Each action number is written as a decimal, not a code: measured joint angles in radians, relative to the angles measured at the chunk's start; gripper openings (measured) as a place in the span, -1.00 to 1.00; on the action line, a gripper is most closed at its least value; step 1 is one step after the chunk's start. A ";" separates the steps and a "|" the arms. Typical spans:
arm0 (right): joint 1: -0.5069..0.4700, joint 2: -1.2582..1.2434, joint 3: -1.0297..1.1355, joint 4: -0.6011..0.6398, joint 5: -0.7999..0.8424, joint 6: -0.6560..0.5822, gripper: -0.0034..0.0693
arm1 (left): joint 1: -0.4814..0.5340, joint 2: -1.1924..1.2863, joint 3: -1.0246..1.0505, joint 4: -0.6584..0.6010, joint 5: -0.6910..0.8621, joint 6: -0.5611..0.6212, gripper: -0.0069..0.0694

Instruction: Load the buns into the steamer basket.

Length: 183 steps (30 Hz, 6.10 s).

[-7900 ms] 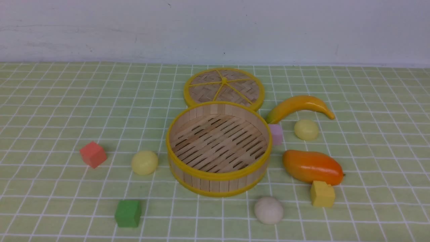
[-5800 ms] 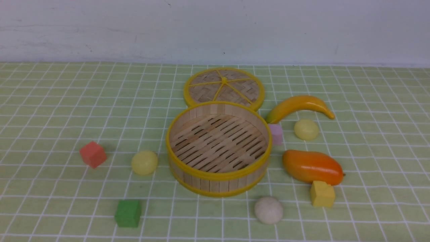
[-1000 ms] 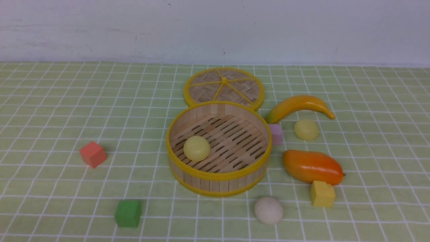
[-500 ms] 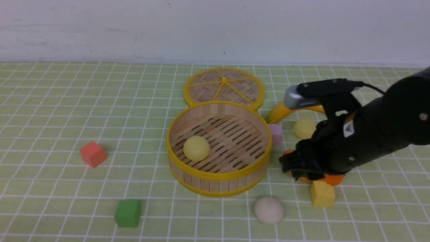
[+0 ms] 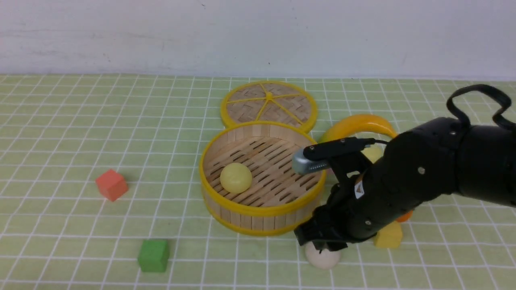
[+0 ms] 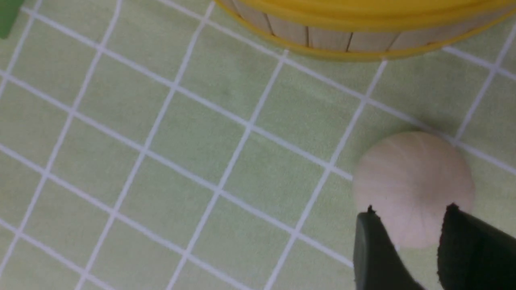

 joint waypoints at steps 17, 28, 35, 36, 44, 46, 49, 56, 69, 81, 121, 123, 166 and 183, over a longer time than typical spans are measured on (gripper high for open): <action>0.000 0.113 -0.002 -0.113 -0.082 -0.001 -0.24 | 0.000 0.000 0.199 0.023 -0.160 0.000 -0.84; 0.000 0.129 -0.010 -0.112 -0.082 -0.001 -0.59 | 0.000 0.000 0.209 -0.007 -0.191 0.000 -0.82; 0.000 0.126 -0.030 -0.112 -0.055 -0.001 -0.90 | 0.037 0.000 0.209 -0.009 -0.191 0.000 -0.81; 0.000 0.124 -0.043 -0.112 -0.039 -0.001 -0.90 | 0.057 0.000 0.209 -0.010 -0.191 0.000 -0.81; 0.000 0.045 -0.226 -0.108 0.190 -0.001 -0.90 | 0.213 0.000 0.209 -0.011 -0.191 0.000 -0.79; 0.000 0.037 -0.270 -0.108 0.218 -0.001 -0.90 | 0.219 0.000 0.209 -0.011 -0.191 0.000 -0.79; 0.000 0.043 -0.381 -0.107 0.227 -0.001 -0.90 | 0.234 0.000 0.209 -0.011 -0.191 0.000 -0.77; 0.000 0.151 -0.439 -0.105 0.047 -0.001 -0.90 | 0.247 0.000 0.211 -0.011 -0.191 0.000 -0.77; -0.001 0.317 -0.439 -0.159 -0.050 0.067 -0.39 | 0.265 0.000 0.211 -0.011 -0.191 0.000 -0.75; -0.030 0.225 -0.530 -0.200 0.091 0.067 0.31 | 0.268 0.000 0.212 -0.011 -0.191 0.000 -0.72; -0.519 0.499 -0.579 0.202 -0.022 -0.156 -0.80 | 0.268 0.000 0.212 -0.011 -0.191 0.000 -0.64; -0.519 0.499 -0.579 0.202 -0.021 -0.156 -0.90 | 0.268 0.000 0.212 -0.011 -0.191 0.000 -0.63; -0.249 0.201 -0.580 0.062 0.202 -0.070 0.25 | 0.268 0.000 0.212 -0.011 -0.191 0.000 -0.53; -0.249 -0.703 0.052 -0.095 0.389 0.113 -0.96 | 0.268 0.000 0.212 -0.011 -0.191 0.000 -0.50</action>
